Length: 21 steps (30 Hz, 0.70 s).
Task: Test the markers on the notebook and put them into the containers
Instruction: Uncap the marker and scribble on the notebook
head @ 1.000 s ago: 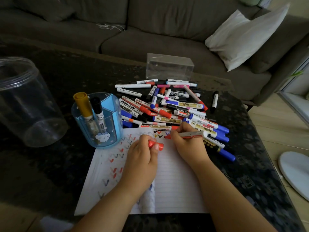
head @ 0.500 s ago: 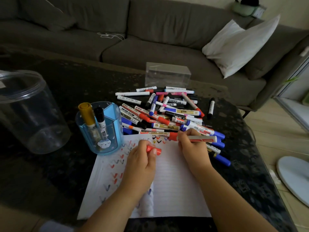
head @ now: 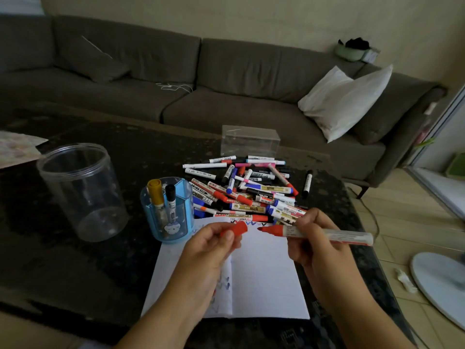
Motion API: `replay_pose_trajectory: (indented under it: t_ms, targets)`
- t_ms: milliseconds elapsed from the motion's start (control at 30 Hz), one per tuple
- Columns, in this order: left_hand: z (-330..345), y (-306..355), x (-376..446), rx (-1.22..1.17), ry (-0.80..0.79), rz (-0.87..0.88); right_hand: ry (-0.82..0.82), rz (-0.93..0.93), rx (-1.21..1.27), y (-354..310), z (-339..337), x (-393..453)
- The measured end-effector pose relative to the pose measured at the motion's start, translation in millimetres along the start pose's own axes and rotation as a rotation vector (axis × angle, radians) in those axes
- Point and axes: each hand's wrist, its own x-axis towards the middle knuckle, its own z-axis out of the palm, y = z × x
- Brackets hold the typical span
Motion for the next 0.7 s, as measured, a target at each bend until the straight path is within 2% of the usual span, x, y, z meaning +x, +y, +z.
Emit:
replay_pose_trajectory:
  t_ms: [233, 400, 567, 700]
  targets:
    - [0, 22, -44, 0.098, -0.106, 0.058, -0.109, -0.055, -0.041, -25, 1, -32]
    - [4, 34, -65, 0.400, -0.185, 0.171, -0.165, -0.109, -0.128, -30, 5, -45]
    - [2, 47, -77, 0.855, -0.366, 0.334, -0.084, -0.142, -0.175, -33, 6, -50]
    - [5, 51, -82, 0.905, -0.347, 0.387, -0.012, -0.045, 0.052, -24, 18, -55]
